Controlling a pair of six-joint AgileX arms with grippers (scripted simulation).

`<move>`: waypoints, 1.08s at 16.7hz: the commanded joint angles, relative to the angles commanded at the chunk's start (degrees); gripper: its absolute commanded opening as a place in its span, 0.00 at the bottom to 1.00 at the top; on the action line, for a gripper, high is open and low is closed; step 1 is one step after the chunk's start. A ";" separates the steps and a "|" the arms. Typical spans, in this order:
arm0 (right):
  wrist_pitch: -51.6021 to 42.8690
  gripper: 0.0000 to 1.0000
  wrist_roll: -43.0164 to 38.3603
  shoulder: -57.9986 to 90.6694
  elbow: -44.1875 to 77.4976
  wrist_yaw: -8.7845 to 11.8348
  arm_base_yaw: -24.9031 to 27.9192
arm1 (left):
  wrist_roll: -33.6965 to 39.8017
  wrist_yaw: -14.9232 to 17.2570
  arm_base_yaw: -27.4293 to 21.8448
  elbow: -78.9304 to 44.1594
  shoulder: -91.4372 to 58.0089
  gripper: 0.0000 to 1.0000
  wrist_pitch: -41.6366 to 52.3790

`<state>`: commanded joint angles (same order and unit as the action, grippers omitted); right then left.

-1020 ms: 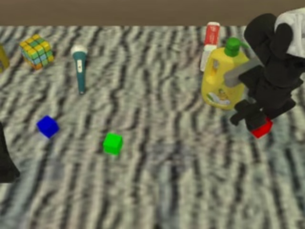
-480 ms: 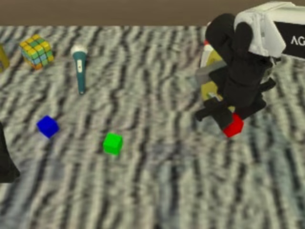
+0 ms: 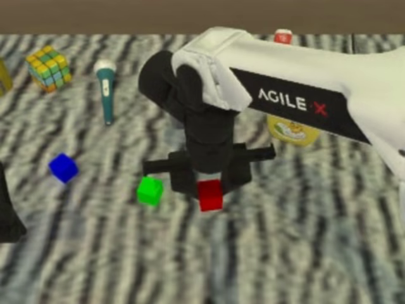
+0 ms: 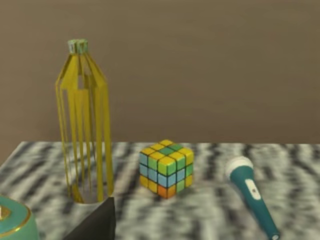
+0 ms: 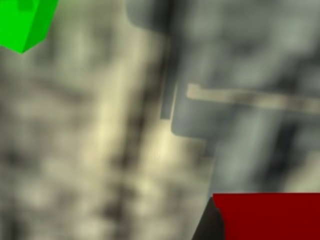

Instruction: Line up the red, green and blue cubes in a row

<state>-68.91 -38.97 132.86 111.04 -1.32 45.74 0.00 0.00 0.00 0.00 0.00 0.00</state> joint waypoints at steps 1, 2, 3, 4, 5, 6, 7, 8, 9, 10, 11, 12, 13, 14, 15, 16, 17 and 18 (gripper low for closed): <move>-1.02 0.00 -4.34 1.02 2.16 -0.16 2.31 | 0.00 0.00 0.00 0.00 0.00 1.00 0.00; -1.88 0.00 -8.06 1.82 4.09 -0.32 4.39 | 0.00 0.00 0.00 0.00 0.00 1.00 0.00; -2.57 0.00 -11.15 2.41 5.74 -0.48 6.20 | 0.00 0.00 0.00 0.00 0.00 1.00 0.00; -3.12 0.00 -13.67 2.86 7.13 -0.63 7.72 | 0.00 0.00 0.00 0.00 0.00 1.00 0.00; -3.53 0.00 -15.59 3.16 8.22 -0.76 8.94 | 0.00 0.00 0.00 0.00 0.00 1.00 0.00; -3.77 0.00 -16.84 3.30 8.93 -0.86 9.74 | 0.00 0.00 0.00 0.00 0.00 1.00 0.00; -3.88 0.00 -17.51 3.35 9.30 -0.91 10.17 | 0.00 0.00 0.00 0.00 0.00 1.00 0.00; -3.90 0.00 -17.63 3.35 9.36 -0.92 10.25 | 0.00 0.00 0.00 0.00 0.00 1.00 0.00; -3.90 0.00 -17.63 3.35 9.36 -0.92 10.25 | 0.00 0.00 0.00 0.00 0.00 1.00 0.00; -3.90 0.00 -17.63 3.35 9.36 -0.92 10.25 | 0.00 0.00 0.00 0.00 0.00 1.00 0.00; -3.77 0.00 -17.66 3.12 9.21 -0.80 10.02 | 0.00 0.00 0.00 0.00 0.00 1.00 0.00; -3.57 0.00 -17.64 3.16 9.02 -0.80 10.03 | 0.00 0.00 0.00 0.00 0.00 1.00 0.00; -2.78 0.00 -17.63 3.33 8.29 -0.80 10.05 | 0.00 0.00 0.00 0.00 0.00 1.00 0.00; -1.39 0.00 -17.70 3.62 7.14 -0.82 10.02 | 0.00 0.00 0.00 0.00 0.00 1.00 0.00; 0.47 0.00 -17.80 4.02 5.72 -0.85 10.01 | 0.00 0.00 0.00 0.00 0.00 1.00 0.00; 2.68 0.00 -17.87 4.50 4.16 -0.87 10.05 | 0.00 0.00 0.00 0.00 0.00 1.00 0.00; 4.99 0.00 -17.87 4.99 2.54 -0.88 10.16 | 0.00 0.00 0.00 0.00 0.00 1.00 0.00; 7.09 0.00 -17.86 5.46 0.98 -0.90 10.27 | 0.00 0.00 0.00 0.00 0.00 1.00 0.00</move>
<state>-61.82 -56.83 138.32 112.02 -2.22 56.01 0.00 0.00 0.00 0.00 0.00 0.00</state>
